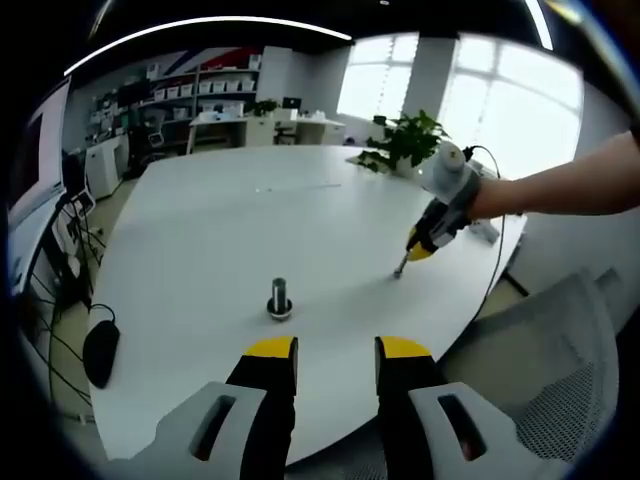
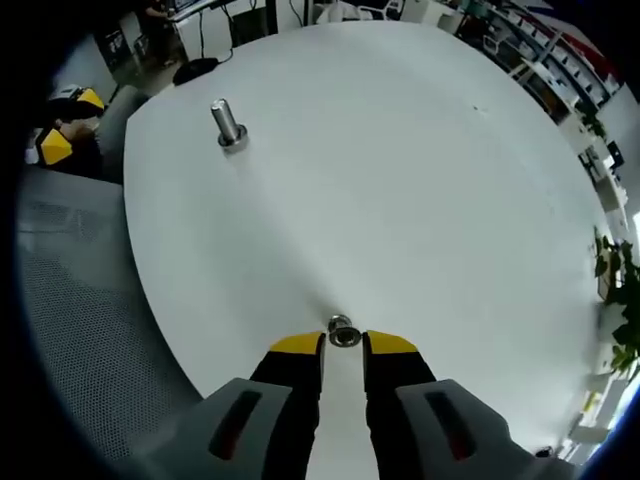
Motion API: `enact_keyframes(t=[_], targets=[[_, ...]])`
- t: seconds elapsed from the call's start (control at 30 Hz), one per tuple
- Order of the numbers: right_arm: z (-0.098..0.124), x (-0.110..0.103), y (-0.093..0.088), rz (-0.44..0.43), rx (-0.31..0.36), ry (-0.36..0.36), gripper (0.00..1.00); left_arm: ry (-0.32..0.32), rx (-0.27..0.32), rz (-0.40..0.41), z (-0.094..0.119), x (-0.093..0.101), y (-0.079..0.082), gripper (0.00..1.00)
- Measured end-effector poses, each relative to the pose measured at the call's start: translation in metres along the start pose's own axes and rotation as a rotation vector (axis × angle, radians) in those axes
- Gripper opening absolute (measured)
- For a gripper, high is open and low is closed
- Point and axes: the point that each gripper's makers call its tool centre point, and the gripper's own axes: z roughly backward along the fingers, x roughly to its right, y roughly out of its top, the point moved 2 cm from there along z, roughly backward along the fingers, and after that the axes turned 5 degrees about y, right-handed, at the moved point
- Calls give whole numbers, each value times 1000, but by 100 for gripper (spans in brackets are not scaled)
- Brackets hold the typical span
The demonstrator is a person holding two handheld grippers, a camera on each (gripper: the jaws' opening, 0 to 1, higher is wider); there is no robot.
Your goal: Place the washer onto the threaded stud by aligning its center hole with the stud, sliding it down to the base, and recovering from edge contact or off-axis alignment until the washer reaches the visible bottom stop.
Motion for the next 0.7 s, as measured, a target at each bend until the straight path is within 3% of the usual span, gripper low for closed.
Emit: enact_keyframes(t=[0.4,0.7], targets=[[-2,-1,4,31,68,-35,20,-3,-7,2,0,1,-1,29],[-3,0,-1,-4,93,-35,19,-3,-12,1,-1,1,-2,29]])
